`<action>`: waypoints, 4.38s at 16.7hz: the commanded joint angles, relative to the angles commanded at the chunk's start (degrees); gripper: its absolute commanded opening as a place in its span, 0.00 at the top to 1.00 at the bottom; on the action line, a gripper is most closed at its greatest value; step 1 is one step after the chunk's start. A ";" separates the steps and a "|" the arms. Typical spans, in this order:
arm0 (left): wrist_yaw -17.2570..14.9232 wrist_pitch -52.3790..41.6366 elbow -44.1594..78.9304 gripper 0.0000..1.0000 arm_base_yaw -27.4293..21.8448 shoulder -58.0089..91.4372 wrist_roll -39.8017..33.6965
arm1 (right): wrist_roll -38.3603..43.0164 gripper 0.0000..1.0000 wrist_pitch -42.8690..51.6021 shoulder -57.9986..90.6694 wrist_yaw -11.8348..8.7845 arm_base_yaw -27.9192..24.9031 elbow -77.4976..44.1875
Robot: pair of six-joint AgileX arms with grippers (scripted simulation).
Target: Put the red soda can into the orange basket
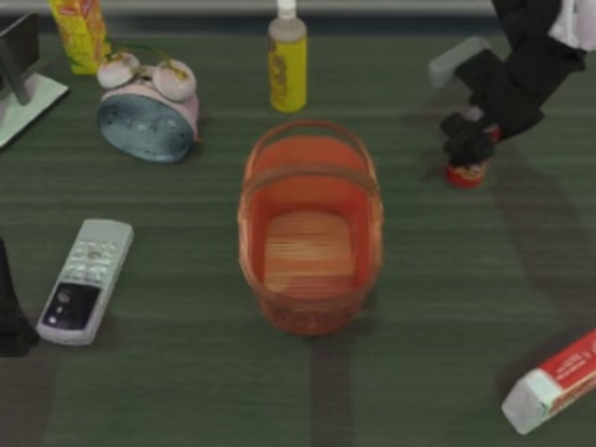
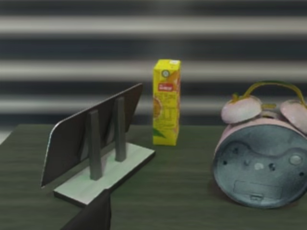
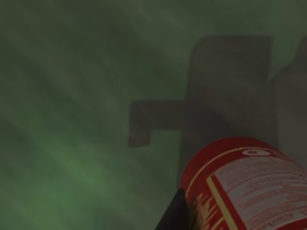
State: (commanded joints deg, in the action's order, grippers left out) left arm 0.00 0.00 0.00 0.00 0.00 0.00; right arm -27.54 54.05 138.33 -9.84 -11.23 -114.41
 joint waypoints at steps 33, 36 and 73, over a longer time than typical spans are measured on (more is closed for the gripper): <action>0.00 0.00 0.00 0.00 0.00 0.00 0.00 | 29.23 1.00 -112.08 -9.86 -54.18 -7.65 41.99; 0.00 0.00 0.00 0.00 0.00 0.00 0.00 | 29.20 1.00 -115.93 -6.85 -54.05 -7.79 43.45; -2.90 -22.62 27.74 0.00 -10.68 27.11 14.16 | 28.73 0.00 -103.12 -30.67 -41.25 -3.55 60.52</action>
State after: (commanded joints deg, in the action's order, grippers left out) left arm -2.90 -22.62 27.74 -10.68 27.11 14.16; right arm 1.19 -49.07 107.66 -51.09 -14.78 -53.89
